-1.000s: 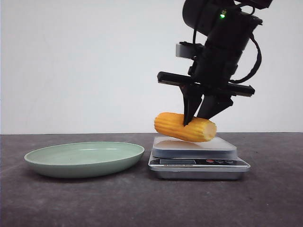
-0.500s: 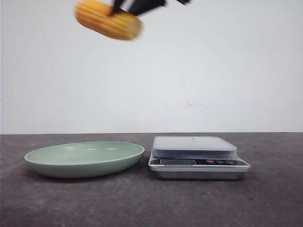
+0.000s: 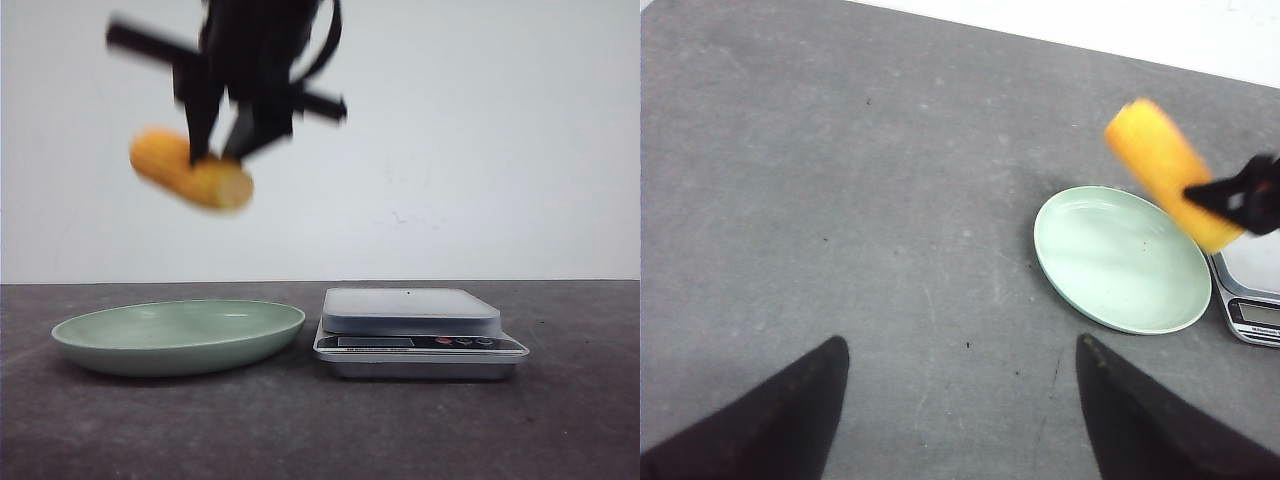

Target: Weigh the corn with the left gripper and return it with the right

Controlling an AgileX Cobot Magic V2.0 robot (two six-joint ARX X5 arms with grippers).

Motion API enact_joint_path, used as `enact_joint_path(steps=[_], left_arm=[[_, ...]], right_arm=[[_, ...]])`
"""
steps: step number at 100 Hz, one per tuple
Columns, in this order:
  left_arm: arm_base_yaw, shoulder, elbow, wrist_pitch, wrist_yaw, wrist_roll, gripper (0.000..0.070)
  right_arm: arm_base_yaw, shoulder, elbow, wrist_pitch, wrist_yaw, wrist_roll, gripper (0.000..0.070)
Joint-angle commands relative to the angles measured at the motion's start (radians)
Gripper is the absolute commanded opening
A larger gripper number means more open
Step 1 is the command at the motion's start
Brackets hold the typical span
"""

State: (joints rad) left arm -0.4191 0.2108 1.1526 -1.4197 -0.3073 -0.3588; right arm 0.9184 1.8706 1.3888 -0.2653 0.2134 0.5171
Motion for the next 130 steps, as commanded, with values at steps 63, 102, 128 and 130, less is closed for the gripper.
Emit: enact_joint_path(steps=[63,102,128,130], left_arm=[[-0.001,-0.002,0.012,-0.024,0.001,0.031,0.0431],[-0.001,-0.002,0.012,-0.023,0.002,0.03,0.0431],[-0.001,-0.002,0.012,0.002,0.001,0.03,0.0431],[-0.001,-0.002,0.012,0.006,0.001,0.03,0.0431]], right_arm=[[0.031,0.061,0.027,0.008,0.013,0.059,0.0536],[-0.16,-0.335,0.027,-0.13,0.027,-0.193,0.0535],[-0.369,-0.71,0.027,-0.382,0.037,-0.32,0.0535],[-0.381,-0.74,0.027,-0.402,0.043,-0.327,0.0535]])
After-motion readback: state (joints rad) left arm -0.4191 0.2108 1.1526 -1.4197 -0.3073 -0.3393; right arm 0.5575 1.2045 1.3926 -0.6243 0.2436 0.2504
